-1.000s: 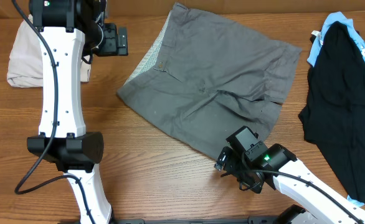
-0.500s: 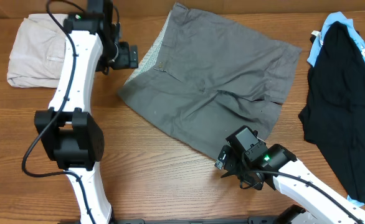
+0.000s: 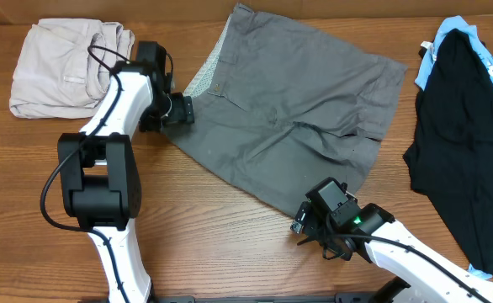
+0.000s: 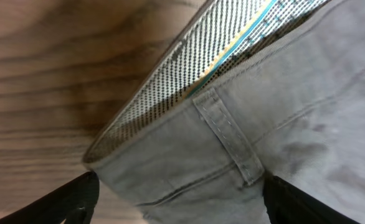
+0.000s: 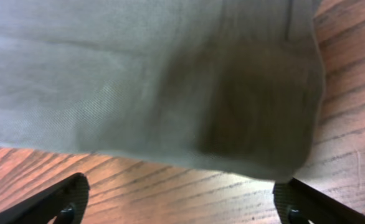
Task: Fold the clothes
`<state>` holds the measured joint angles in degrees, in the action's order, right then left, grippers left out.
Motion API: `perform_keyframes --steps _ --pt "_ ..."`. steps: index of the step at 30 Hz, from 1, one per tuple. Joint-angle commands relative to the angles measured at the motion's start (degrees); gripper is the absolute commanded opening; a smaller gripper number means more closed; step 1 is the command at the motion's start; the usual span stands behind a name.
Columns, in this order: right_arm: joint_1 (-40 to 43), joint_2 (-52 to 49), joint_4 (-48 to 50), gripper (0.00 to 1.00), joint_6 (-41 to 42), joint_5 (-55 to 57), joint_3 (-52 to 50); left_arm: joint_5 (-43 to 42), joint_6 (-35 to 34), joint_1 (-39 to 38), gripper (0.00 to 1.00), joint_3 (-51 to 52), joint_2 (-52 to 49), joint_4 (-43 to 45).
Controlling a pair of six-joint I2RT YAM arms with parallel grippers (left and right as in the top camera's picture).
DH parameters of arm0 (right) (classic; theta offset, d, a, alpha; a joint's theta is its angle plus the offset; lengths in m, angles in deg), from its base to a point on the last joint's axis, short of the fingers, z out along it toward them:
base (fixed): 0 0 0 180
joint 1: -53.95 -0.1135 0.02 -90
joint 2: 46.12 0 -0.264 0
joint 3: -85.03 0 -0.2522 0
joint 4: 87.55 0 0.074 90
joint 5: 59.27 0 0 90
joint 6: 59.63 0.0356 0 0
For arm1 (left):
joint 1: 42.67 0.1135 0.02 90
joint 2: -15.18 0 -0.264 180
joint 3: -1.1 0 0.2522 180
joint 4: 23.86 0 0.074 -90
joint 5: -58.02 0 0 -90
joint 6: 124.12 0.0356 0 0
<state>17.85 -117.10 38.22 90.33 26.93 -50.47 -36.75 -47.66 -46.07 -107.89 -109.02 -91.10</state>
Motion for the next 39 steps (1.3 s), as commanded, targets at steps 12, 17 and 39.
perform_keyframes --steps 12,17,39 --pt "1.11 -3.72 2.01 0.63 3.1 11.65 -0.61 0.66 -1.75 -0.81 0.04 5.35 -0.61 4.13" --pt "6.19 -3.26 0.68 0.18 0.22 11.19 1.31 -1.53 -1.9 0.07 0.04 2.14 -0.04 0.31" --pt "8.07 20.65 -25.16 0.04 -5.11 11.06 19.5 -1.01 0.74 0.11 0.04 -8.26 26.36 -8.87"
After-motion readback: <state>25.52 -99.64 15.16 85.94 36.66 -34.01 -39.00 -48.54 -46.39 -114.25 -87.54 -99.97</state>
